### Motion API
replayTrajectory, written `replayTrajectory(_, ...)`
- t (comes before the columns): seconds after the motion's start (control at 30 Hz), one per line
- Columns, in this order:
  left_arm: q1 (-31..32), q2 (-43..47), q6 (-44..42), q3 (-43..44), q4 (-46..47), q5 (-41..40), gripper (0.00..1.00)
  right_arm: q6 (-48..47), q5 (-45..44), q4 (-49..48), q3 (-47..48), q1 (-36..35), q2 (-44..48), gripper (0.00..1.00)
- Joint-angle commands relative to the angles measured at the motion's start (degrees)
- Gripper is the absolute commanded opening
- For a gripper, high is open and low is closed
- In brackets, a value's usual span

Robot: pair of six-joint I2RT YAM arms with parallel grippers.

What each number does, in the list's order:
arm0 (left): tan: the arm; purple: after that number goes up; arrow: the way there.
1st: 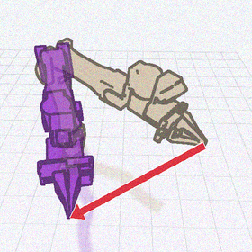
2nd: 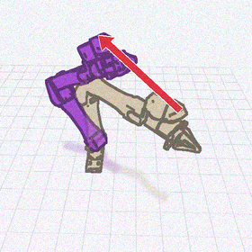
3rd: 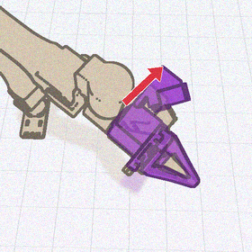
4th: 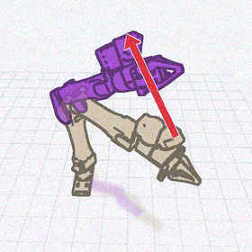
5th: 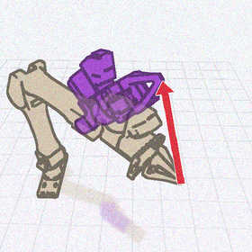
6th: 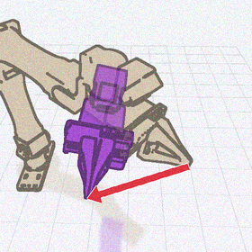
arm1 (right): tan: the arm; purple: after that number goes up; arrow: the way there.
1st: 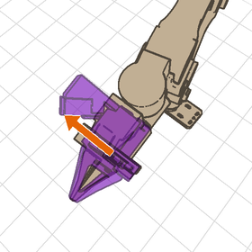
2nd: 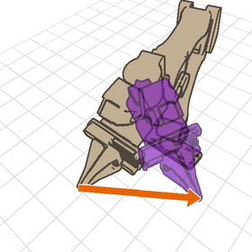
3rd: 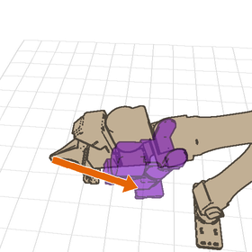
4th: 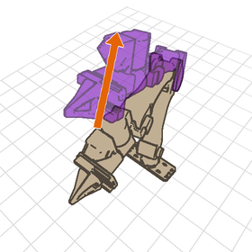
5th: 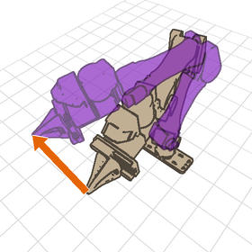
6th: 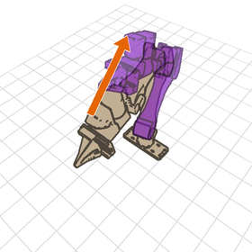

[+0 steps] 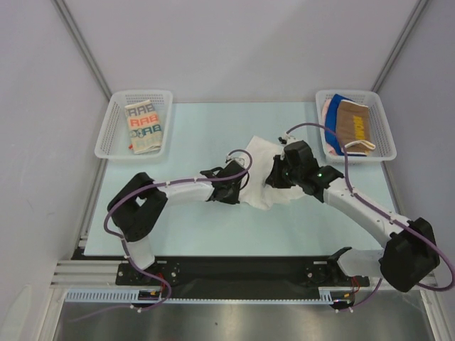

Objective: Fold and stack the towels
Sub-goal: Flatten out the crumpled towel

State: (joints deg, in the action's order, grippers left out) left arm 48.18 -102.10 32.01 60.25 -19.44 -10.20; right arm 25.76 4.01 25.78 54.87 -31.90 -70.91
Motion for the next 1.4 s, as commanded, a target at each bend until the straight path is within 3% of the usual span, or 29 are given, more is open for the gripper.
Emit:
replayTrajectory(0.0,0.4,-1.3,0.0,0.9,1.2,3.0,0.09,2.7,0.9,-8.2,-2.5,-1.9,-2.8,0.00)
replayTrajectory(0.03,0.4,-1.2,0.2,0.6,2.4,3.7,0.12,3.2,1.4,-10.7,-2.8,-2.0,-3.6,0.00)
replayTrajectory(0.13,0.2,0.7,2.0,-1.7,4.1,4.4,0.35,4.7,2.9,-15.4,-4.3,-2.6,-6.6,0.00)
replayTrajectory(0.27,-2.7,4.4,5.2,-6.0,8.1,7.5,0.48,6.0,2.5,-20.3,-6.7,-3.9,-10.2,0.00)
replayTrajectory(0.43,-6.1,4.7,6.1,-9.6,11.9,13.0,0.50,7.1,3.4,-26.9,-10.5,-4.0,-13.9,0.00)
replayTrajectory(0.67,-7.0,0.7,7.3,-9.3,13.9,16.2,0.48,5.9,-0.7,-29.2,-13.5,-6.6,-11.2,0.02)
replayTrajectory(1.23,-7.0,-1.3,7.2,-7.8,13.2,16.0,0.46,2.7,-8.2,-31.8,-11.8,-12.7,-17.7,0.35)
replayTrajectory(1.37,-7.0,-1.4,7.0,-7.9,13.2,16.3,0.46,3.2,-9.4,-32.0,-11.9,-12.7,-17.8,0.38)
